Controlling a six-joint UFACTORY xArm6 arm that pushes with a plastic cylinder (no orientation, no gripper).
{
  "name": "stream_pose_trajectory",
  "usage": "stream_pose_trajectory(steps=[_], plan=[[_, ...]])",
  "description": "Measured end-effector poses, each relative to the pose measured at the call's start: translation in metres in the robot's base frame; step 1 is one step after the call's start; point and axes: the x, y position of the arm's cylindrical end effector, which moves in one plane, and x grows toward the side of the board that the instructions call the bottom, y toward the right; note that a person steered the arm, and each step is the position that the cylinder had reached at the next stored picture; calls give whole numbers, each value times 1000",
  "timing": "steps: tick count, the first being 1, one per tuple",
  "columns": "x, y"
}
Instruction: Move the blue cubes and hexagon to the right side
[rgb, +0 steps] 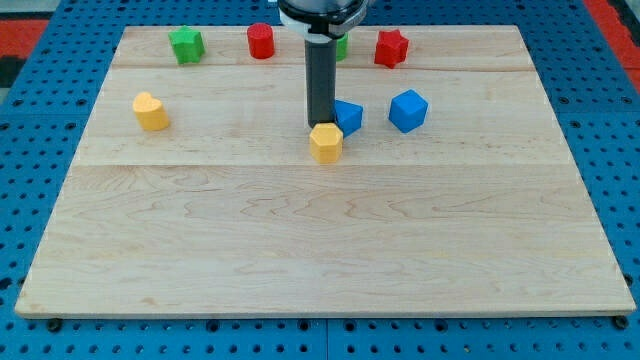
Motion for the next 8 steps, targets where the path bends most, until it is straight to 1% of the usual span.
stream_pose_trajectory(steps=[1,2,3,4,6,7,8], plan=[[39,-45],[89,-31],[84,-25],[54,-25],[24,31],[32,35],[22,-2]])
